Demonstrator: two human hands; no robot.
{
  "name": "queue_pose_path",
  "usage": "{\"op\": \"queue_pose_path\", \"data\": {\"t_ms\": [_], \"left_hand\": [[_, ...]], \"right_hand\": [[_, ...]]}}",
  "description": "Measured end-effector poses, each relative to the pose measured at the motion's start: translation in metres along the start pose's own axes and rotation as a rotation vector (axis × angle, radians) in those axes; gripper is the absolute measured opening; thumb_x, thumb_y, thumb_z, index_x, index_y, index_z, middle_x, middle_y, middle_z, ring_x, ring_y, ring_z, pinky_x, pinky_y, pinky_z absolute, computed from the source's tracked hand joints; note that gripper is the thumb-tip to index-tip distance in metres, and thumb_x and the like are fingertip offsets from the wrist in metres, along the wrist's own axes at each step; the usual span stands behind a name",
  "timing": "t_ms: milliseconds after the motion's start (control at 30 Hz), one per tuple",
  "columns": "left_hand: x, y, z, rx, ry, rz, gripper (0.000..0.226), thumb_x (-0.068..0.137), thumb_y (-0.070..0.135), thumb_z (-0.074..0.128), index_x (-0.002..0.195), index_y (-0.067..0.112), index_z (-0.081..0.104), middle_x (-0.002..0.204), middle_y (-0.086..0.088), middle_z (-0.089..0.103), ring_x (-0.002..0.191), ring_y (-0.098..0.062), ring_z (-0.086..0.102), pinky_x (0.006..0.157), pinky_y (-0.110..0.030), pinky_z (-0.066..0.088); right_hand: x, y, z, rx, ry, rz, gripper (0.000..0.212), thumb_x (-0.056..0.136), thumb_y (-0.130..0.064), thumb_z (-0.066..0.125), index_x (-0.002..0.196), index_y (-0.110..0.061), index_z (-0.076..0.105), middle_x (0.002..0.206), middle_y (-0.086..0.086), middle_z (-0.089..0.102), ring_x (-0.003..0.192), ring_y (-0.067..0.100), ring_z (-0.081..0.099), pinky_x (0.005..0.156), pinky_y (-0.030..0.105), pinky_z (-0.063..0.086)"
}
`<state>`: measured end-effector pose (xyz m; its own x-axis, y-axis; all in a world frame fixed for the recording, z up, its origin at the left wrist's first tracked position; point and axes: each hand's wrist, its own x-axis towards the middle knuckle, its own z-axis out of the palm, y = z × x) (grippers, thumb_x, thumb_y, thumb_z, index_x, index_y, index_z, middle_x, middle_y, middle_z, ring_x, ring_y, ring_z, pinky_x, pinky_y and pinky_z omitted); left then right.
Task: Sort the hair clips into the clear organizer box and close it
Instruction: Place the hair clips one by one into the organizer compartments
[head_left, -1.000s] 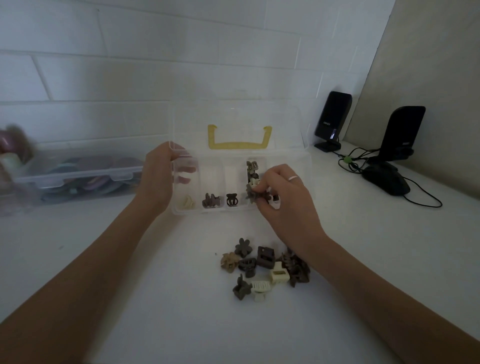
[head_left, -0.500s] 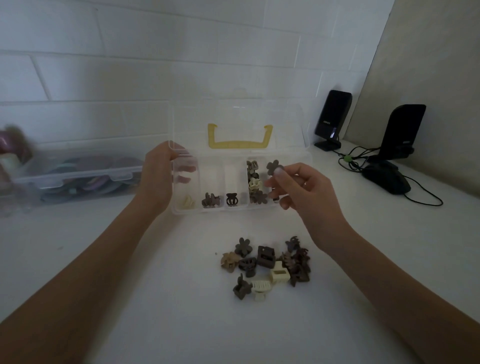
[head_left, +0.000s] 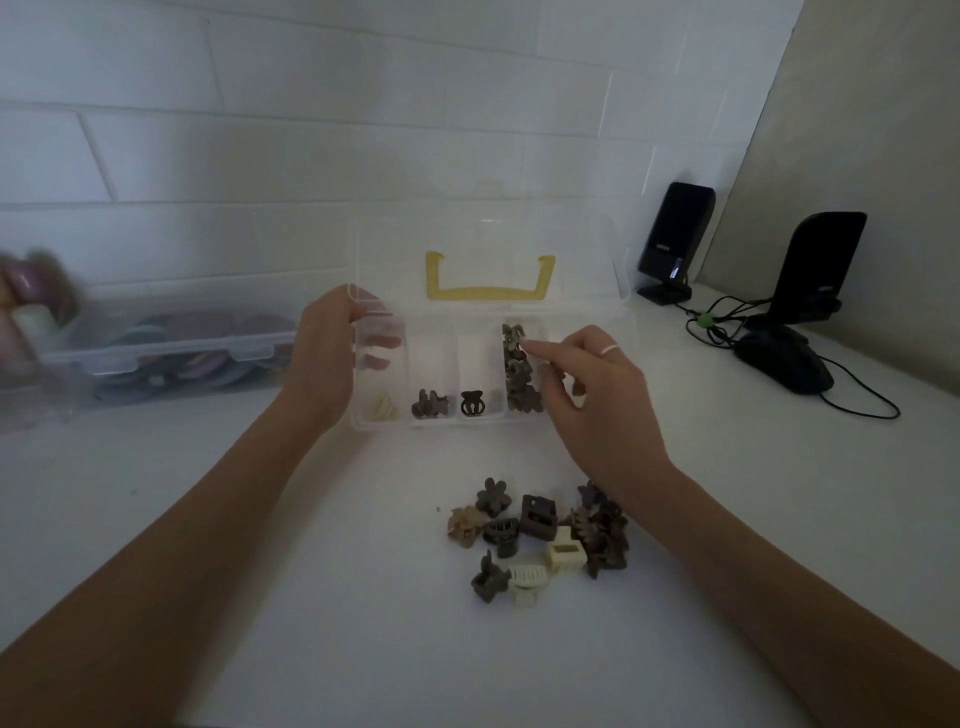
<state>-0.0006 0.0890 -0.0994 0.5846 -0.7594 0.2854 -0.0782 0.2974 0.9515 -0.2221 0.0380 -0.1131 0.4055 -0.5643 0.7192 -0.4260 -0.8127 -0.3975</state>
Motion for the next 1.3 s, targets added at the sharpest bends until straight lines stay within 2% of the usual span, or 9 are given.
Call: {"op": "queue_pose_path", "data": {"t_ms": [200, 333, 433, 533, 733, 833, 1067, 1200, 1300], "left_hand": [[0.002, -0.001, 0.0, -0.008, 0.007, -0.008, 0.025, 0.085, 0.009, 0.035, 0.069, 0.014, 0.053, 0.059, 0.007, 0.065, 0.051, -0.011, 0.059, 0.054, -0.027, 0.044], [0.0, -0.001, 0.0, -0.001, 0.003, 0.008, 0.023, 0.086, 0.01, 0.035, 0.07, 0.013, 0.052, 0.065, 0.002, 0.064, 0.053, -0.011, 0.06, 0.054, -0.027, 0.045], [0.001, -0.002, -0.001, 0.001, -0.002, 0.011, 0.024, 0.086, 0.011, 0.034, 0.07, 0.013, 0.052, 0.063, 0.004, 0.065, 0.053, -0.011, 0.059, 0.053, -0.026, 0.045], [0.002, -0.003, -0.001, 0.003, 0.003, 0.003, 0.025, 0.086, 0.011, 0.034, 0.07, 0.013, 0.053, 0.06, 0.007, 0.065, 0.053, -0.012, 0.059, 0.052, -0.025, 0.045], [0.002, -0.001, -0.001, 0.005, 0.011, -0.007, 0.023, 0.087, 0.011, 0.034, 0.072, 0.013, 0.051, 0.07, -0.003, 0.061, 0.054, -0.013, 0.059, 0.052, -0.025, 0.044], [0.002, -0.002, 0.0, -0.003, 0.01, -0.018, 0.022, 0.085, 0.01, 0.034, 0.07, 0.013, 0.051, 0.069, -0.002, 0.062, 0.053, -0.013, 0.059, 0.052, -0.025, 0.044], [0.0, 0.0, 0.002, -0.02, 0.016, -0.026, 0.024, 0.086, 0.009, 0.032, 0.072, 0.013, 0.051, 0.071, -0.002, 0.061, 0.05, -0.009, 0.058, 0.053, -0.025, 0.043], [0.0, -0.001, 0.001, -0.025, 0.011, -0.033, 0.023, 0.086, 0.009, 0.033, 0.073, 0.012, 0.051, 0.073, -0.005, 0.062, 0.052, -0.011, 0.058, 0.052, -0.025, 0.043], [0.002, -0.003, 0.0, -0.011, 0.009, -0.035, 0.021, 0.085, 0.011, 0.035, 0.073, 0.012, 0.051, 0.073, -0.006, 0.062, 0.054, -0.013, 0.058, 0.052, -0.026, 0.043]], "right_hand": [[-0.006, 0.005, -0.008, -0.247, -0.038, -0.147, 0.036, 0.078, -0.004, 0.058, 0.109, -0.019, 0.07, 0.075, -0.001, 0.051, 0.07, 0.014, 0.046, 0.051, 0.022, 0.031], [-0.007, -0.003, -0.015, -0.076, -0.072, -0.207, 0.033, 0.082, -0.014, 0.049, 0.106, -0.019, 0.071, 0.08, -0.009, 0.049, 0.076, 0.006, 0.042, 0.058, 0.013, 0.036], [-0.011, -0.016, -0.021, 0.09, -0.325, -0.279, 0.03, 0.082, -0.021, 0.049, 0.1, -0.021, 0.073, 0.08, -0.013, 0.053, 0.075, 0.002, 0.048, 0.063, 0.02, 0.047], [-0.015, -0.023, -0.019, 0.032, -0.591, -0.283, 0.03, 0.083, -0.025, 0.053, 0.107, -0.027, 0.071, 0.083, -0.016, 0.058, 0.08, -0.003, 0.048, 0.071, 0.02, 0.047], [-0.014, -0.029, -0.018, 0.061, -0.756, -0.262, 0.01, 0.085, -0.023, 0.064, 0.092, -0.023, 0.071, 0.087, -0.014, 0.062, 0.078, -0.001, 0.053, 0.073, 0.013, 0.043], [-0.014, -0.027, -0.017, 0.114, -0.652, -0.229, 0.008, 0.085, -0.023, 0.066, 0.089, -0.02, 0.071, 0.088, -0.012, 0.061, 0.076, 0.0, 0.056, 0.069, 0.011, 0.045], [0.014, -0.014, -0.023, 0.187, 0.091, -0.019, 0.01, 0.085, -0.006, 0.065, 0.092, -0.012, 0.069, 0.089, -0.001, 0.067, 0.079, 0.007, 0.064, 0.072, 0.016, 0.053], [0.022, -0.008, -0.007, -0.091, 0.037, 0.002, 0.007, 0.085, -0.019, 0.066, 0.091, -0.023, 0.066, 0.079, -0.013, 0.061, 0.07, 0.003, 0.054, 0.058, 0.016, 0.044], [0.02, -0.001, 0.003, -0.191, 0.096, -0.026, 0.01, 0.081, -0.021, 0.069, 0.091, -0.023, 0.071, 0.078, -0.006, 0.063, 0.08, 0.01, 0.048, 0.067, 0.03, 0.045]]}}
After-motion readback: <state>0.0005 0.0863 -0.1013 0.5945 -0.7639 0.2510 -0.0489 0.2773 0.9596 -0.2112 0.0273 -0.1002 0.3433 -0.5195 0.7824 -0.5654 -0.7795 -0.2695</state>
